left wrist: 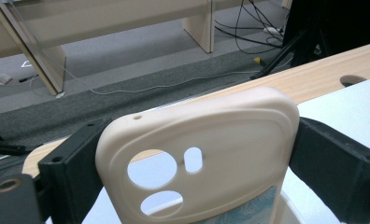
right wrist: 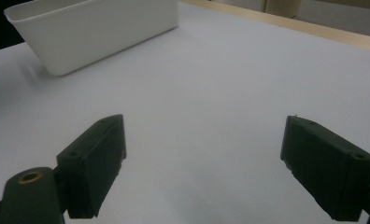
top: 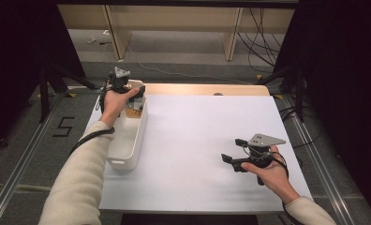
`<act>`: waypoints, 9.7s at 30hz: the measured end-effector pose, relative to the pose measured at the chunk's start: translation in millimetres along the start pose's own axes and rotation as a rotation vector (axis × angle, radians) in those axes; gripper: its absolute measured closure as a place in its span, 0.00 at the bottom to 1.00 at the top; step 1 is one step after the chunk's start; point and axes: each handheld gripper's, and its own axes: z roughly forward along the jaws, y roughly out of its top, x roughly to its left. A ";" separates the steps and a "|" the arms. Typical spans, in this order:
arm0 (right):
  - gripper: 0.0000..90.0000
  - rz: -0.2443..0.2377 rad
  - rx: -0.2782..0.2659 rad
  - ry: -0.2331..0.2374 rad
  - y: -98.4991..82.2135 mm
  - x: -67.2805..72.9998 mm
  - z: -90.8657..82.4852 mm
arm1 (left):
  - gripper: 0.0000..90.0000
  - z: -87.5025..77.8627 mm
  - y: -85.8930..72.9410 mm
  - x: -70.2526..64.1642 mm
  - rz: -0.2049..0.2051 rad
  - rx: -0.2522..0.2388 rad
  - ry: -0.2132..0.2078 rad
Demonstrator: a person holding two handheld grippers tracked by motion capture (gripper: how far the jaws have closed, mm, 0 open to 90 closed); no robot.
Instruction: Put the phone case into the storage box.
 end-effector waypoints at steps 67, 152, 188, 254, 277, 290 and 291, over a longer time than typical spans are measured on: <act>0.17 -0.008 0.015 -0.003 -0.8 1.4 1.6 | 0.00 -14.9 29.4 -5.0 0.026 -0.072 0.055; 0.17 -0.012 0.012 -0.010 0.6 1.8 0.8 | 0.02 -111.4 -14.1 -48.6 0.086 -0.118 -0.150; 0.17 -0.011 0.009 -0.011 1.0 2.5 0.6 | 0.02 -132.1 -49.3 -57.2 0.089 -0.126 -0.204; 0.17 -0.010 0.008 -0.010 1.4 3.5 0.0 | 0.03 -170.9 -99.6 -79.0 0.096 -0.169 -0.308; 0.17 -0.012 0.002 -0.010 1.6 3.0 -0.1 | 0.03 -174.2 -106.8 -82.3 0.100 -0.171 -0.305; 0.17 -0.009 -0.009 -0.011 2.0 1.8 -1.4 | 0.03 -174.8 -106.1 -82.3 0.104 -0.177 -0.302; 0.17 -0.007 -0.008 -0.010 2.1 2.0 -1.4 | 0.03 -174.8 -106.2 -82.3 0.103 -0.177 -0.302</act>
